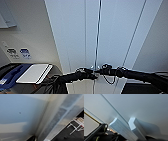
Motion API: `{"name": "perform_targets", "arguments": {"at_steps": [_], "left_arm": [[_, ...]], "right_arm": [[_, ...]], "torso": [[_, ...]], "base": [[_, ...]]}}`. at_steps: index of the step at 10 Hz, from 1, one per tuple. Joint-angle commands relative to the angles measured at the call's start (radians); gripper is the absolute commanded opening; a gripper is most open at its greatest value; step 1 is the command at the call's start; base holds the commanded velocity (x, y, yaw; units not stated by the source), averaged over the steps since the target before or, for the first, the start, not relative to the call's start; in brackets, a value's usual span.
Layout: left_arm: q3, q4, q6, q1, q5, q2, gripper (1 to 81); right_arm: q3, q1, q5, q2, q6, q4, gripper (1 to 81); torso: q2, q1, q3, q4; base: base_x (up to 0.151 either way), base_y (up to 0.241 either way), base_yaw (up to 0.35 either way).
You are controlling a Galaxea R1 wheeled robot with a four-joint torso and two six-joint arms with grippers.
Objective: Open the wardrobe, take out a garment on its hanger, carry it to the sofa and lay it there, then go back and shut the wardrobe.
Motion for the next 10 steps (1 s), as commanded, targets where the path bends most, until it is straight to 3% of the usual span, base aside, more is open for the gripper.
{"name": "perform_targets", "arguments": {"at_steps": [1,5,8,10], "left_arm": [[0.521,-0.039,0.001,-0.095,-0.062,-0.131,81.1],[0.901,-0.029,-0.001,0.018,-0.091,-0.431,81.1],[1.127,-0.028,0.008,0.118,-0.095,-0.652,81.1],[1.263,-0.002,0.01,0.194,-0.171,-0.772,81.1]], "right_arm": [[0.264,0.065,0.074,-0.032,0.009,0.025,81.1],[0.435,-0.058,0.12,-0.124,-0.013,0.004,81.1],[0.601,-0.136,0.162,-0.264,-0.011,-0.078,81.1],[0.722,-0.191,0.189,-0.357,-0.011,-0.146,81.1]], "torso": [[0.0,0.0,0.0,0.0],[0.002,0.003,-0.001,0.0],[0.003,0.003,-0.001,0.0],[0.003,0.003,-0.001,0.0]], "base": [[0.0,0.0,0.0],[0.0,0.0,0.0],[0.0,0.0,0.0],[0.0,0.0,0.0]]}}
